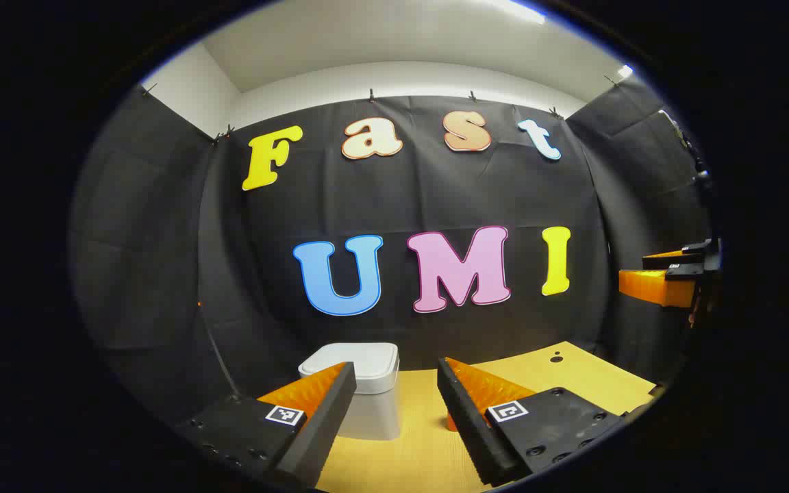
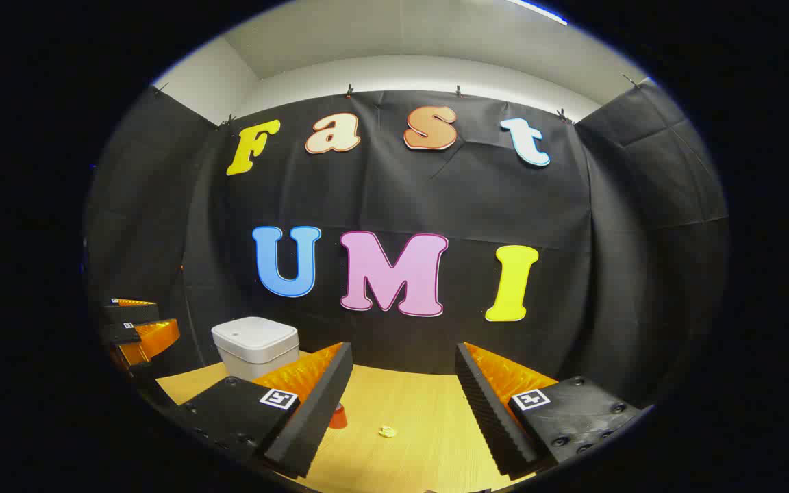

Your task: Press the lid of the desktop garbage bin to open it, pick up the crumpled paper on the desktop and throw it into the bin, then pick up the pop can on the desktop and drop it into the bin, and finally close the garbage bin lid.

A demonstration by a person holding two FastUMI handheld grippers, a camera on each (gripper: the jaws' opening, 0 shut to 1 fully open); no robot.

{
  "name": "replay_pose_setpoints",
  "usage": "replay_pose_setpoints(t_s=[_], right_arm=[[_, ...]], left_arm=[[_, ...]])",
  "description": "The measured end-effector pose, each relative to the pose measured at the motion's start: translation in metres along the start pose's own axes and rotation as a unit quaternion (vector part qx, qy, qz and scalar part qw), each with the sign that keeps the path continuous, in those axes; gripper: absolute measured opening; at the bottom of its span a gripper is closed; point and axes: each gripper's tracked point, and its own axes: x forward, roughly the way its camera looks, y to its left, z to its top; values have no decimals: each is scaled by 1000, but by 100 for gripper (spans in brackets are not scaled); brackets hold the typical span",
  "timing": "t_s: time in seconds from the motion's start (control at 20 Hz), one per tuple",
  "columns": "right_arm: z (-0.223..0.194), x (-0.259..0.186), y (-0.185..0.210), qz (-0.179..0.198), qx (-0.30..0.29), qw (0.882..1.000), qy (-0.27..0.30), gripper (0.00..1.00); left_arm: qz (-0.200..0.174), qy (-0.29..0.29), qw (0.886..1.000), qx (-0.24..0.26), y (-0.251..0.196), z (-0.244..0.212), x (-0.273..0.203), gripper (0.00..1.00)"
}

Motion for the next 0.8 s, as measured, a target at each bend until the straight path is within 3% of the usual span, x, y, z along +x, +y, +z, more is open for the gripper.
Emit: replay_pose_setpoints(t_s=[0.4, 0.8], right_arm=[[-1, 0, 5, 1, -3, 1000, -2, 97], [-8, 12, 6, 4, 3, 1000, 6, 97]], left_arm=[[3, -4, 1000, -9, 8, -1, 0, 82], [-17, -57, 998, 13, -1, 31, 7, 83]])
